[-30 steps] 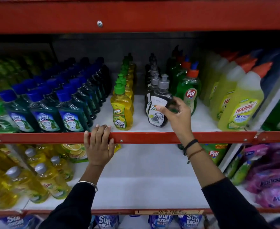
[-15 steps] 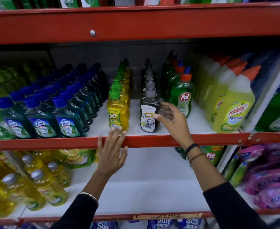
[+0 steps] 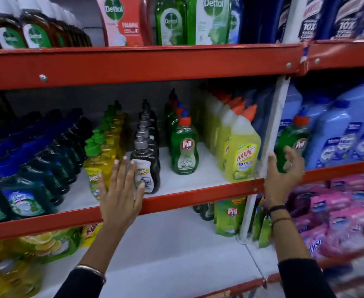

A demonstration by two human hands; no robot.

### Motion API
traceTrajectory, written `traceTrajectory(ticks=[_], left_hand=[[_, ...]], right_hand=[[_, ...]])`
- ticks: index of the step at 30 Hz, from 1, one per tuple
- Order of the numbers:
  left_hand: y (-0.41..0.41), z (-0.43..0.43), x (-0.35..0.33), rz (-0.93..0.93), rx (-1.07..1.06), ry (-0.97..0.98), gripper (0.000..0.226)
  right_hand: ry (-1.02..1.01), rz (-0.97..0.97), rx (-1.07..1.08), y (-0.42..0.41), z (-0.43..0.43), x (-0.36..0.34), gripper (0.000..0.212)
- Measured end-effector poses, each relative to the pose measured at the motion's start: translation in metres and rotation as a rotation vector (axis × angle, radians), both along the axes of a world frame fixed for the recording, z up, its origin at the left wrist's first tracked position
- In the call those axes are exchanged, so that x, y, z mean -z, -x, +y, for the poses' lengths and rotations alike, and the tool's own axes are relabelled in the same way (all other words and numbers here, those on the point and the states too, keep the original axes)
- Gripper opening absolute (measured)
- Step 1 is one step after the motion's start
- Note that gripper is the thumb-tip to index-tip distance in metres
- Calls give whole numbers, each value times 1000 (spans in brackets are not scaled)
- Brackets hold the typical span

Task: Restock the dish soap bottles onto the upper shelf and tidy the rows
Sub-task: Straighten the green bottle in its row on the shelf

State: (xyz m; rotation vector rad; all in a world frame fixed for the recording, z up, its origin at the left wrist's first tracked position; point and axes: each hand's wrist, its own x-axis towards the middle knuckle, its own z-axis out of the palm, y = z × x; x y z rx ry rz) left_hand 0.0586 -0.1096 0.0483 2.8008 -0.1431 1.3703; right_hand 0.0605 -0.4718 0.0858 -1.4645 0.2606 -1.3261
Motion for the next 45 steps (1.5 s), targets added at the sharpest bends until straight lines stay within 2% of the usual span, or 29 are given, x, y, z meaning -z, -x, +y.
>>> traceTrajectory(ticks=[2, 5, 8, 16, 23, 30, 36, 41, 45], left_hand=[[0, -1, -1, 6, 2, 6, 61], [0, -1, -1, -10, -5, 3, 61], [-1, 1, 4, -57, -7, -56, 58], [-3, 1, 5, -139, 3, -59, 56], [-5, 3, 7, -165, -5, -78, 56], [-5, 4, 8, -206, 12, -86, 58], [-3, 4, 8, -189, 4, -68, 60], [-3, 5, 8, -173, -21, -101, 55], [-4, 7, 9, -185, -22, -108, 55]], right_hand=[[-9, 107, 53, -9, -26, 1, 53], [12, 321, 13, -24, -58, 1, 77], [63, 423, -44, -33, -75, -2, 90], [165, 468, 125, -23, -73, -10, 86], [150, 292, 234, -2, -53, -12, 90], [343, 256, 342, 30, -8, -42, 83], [373, 279, 177, 52, 62, -61, 90], [395, 395, -44, 41, 116, -70, 94], [428, 499, -97, 18, 147, -60, 97]])
